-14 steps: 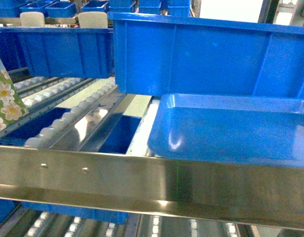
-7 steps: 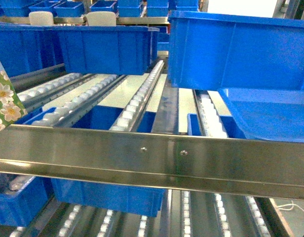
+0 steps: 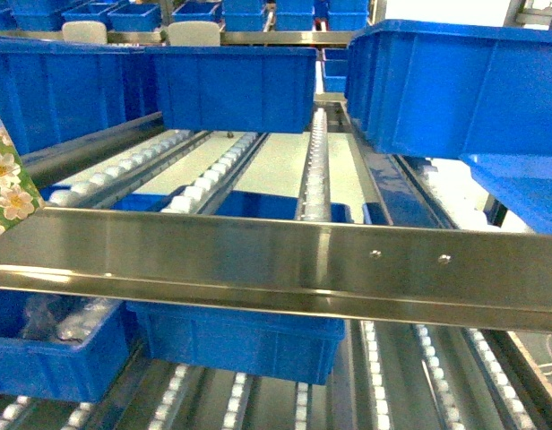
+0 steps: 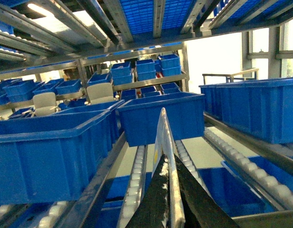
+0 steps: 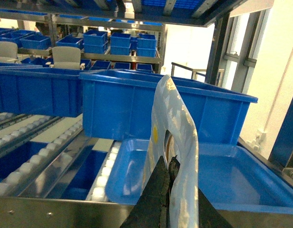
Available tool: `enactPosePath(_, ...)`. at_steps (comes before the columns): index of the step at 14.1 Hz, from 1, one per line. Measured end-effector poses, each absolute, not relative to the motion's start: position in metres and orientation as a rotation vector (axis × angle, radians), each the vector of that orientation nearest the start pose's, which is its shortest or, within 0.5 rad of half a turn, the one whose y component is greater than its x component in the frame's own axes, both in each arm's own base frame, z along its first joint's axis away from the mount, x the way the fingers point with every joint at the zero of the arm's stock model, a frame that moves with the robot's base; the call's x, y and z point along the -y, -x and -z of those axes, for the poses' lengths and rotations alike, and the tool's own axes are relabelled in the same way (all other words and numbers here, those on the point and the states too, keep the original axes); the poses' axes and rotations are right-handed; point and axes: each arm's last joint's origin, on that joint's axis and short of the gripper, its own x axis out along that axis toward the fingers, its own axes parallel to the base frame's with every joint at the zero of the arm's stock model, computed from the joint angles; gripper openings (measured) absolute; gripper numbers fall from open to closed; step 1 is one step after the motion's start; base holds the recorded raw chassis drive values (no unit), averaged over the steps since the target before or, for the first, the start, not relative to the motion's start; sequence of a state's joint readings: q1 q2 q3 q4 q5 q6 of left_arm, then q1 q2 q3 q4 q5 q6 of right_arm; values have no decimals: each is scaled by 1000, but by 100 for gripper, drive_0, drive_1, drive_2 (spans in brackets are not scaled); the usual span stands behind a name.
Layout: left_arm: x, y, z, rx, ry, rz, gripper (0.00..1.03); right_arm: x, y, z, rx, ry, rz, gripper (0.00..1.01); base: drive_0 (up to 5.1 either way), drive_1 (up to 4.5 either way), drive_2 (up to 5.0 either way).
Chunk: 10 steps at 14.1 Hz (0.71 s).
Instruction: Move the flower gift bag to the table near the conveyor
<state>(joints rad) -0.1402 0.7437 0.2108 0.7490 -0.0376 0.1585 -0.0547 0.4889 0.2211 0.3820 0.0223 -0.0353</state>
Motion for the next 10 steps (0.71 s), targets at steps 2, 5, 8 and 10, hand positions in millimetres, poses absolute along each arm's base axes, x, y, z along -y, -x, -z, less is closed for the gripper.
enactPosePath(2, 22, -160, -230, 223, -139, 85, 2, 8, -135, -231, 113, 37, 79, 2, -469, 132, 367)
enactPosePath(5, 22, -160, -230, 221, -139, 85, 2, 8, -135, -231, 110, 37, 79, 2, -487, 115, 348)
enactPosePath(8, 22, -160, -230, 223, -139, 85, 2, 8, -135, -231, 113, 37, 79, 2, -486, 116, 349)
enactPosePath(10, 22, -160, -230, 223, -139, 85, 2, 8, -135, -231, 112, 37, 79, 2, -474, 132, 361)
